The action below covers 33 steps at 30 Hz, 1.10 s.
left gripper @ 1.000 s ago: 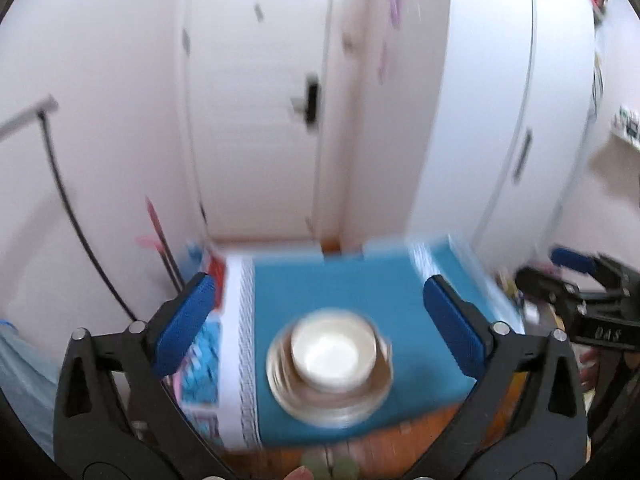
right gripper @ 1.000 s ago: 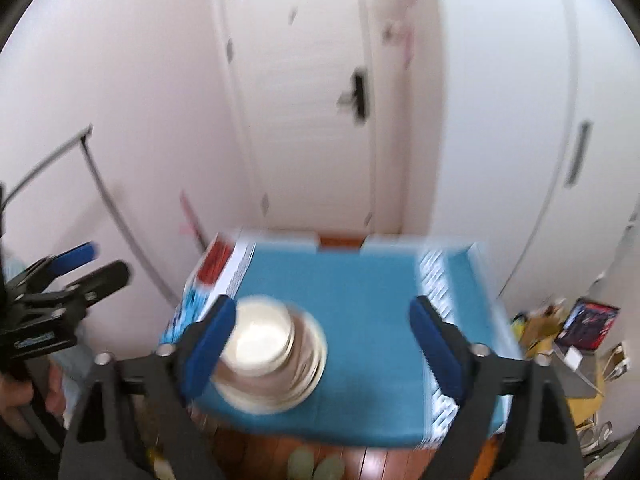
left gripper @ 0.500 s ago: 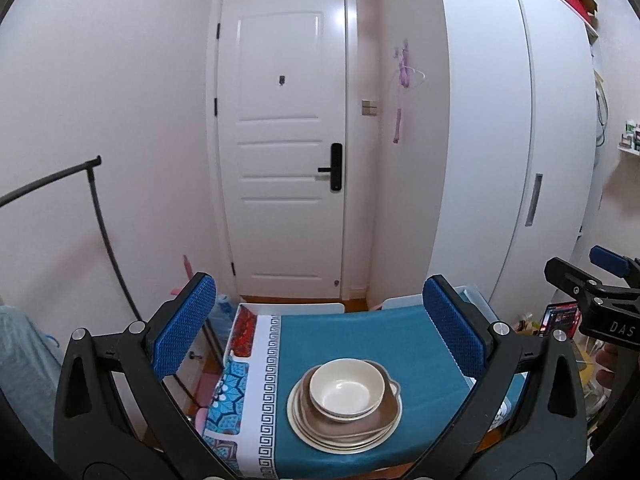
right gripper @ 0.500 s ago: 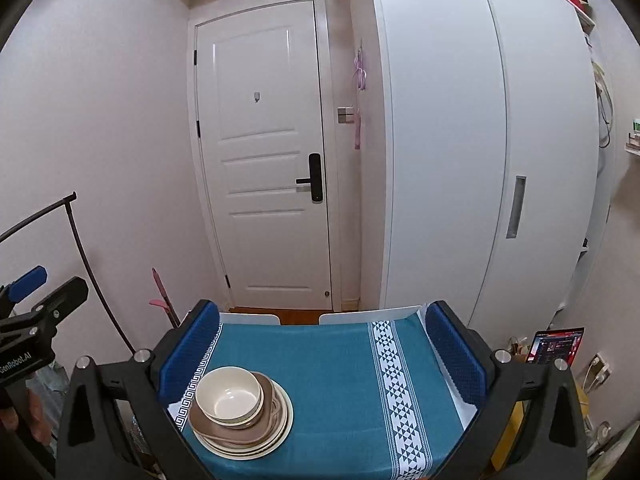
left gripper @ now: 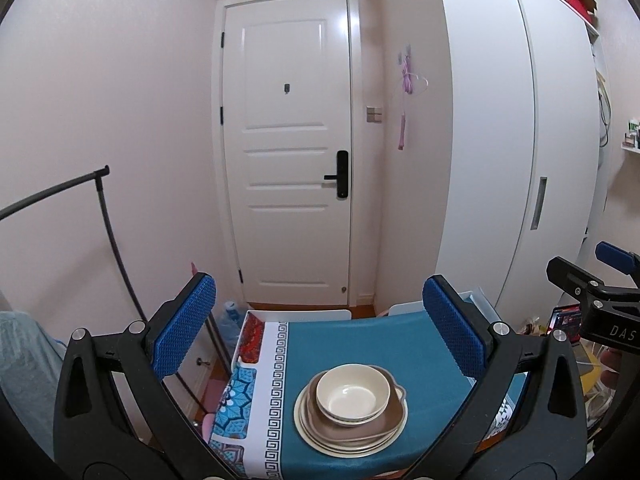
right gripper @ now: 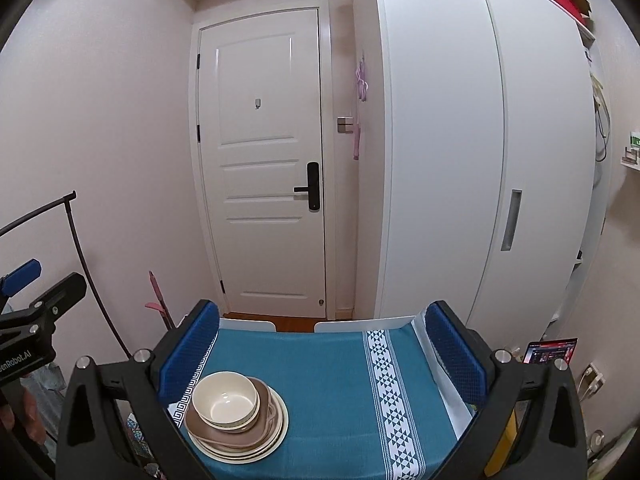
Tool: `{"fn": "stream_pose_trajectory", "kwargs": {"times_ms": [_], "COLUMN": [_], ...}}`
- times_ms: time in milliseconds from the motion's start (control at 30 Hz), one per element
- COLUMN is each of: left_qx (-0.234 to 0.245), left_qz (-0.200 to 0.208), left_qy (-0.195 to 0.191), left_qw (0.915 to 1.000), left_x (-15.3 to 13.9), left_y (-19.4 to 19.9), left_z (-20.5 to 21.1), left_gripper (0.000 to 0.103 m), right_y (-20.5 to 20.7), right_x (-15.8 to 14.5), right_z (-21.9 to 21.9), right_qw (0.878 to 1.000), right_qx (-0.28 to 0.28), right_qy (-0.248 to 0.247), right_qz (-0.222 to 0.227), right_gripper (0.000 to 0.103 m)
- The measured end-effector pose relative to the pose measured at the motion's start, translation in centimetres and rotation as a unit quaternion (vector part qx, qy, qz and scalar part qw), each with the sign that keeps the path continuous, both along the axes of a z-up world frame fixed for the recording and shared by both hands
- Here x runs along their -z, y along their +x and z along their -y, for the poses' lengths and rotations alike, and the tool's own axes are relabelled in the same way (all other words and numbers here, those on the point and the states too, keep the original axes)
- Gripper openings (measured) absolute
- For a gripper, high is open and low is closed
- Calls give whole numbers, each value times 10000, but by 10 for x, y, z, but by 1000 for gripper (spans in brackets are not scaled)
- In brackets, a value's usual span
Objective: Organize plates and bowls
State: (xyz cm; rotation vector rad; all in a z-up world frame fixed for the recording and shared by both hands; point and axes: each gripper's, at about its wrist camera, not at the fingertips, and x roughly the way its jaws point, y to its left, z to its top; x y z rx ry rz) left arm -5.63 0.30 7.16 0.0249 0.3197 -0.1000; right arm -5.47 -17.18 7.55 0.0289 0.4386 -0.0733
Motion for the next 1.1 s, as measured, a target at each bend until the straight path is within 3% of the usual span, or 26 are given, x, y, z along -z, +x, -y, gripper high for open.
{"fn": "stream_pose_trajectory", "kwargs": {"times_ms": [1100], "left_qx": [-103], "left_qz": [-8], "left_qy": [95], "left_qw": [9999], "left_x": [2], "left_y": [7], "left_z": [-5], "left_gripper": [103], "right_y": [7], "right_x": [-2], "right_z": [1], "right_qw": [9999], "right_qx": [19], "right_qy": [-87], "right_qz": [-90], "right_gripper": [103]}}
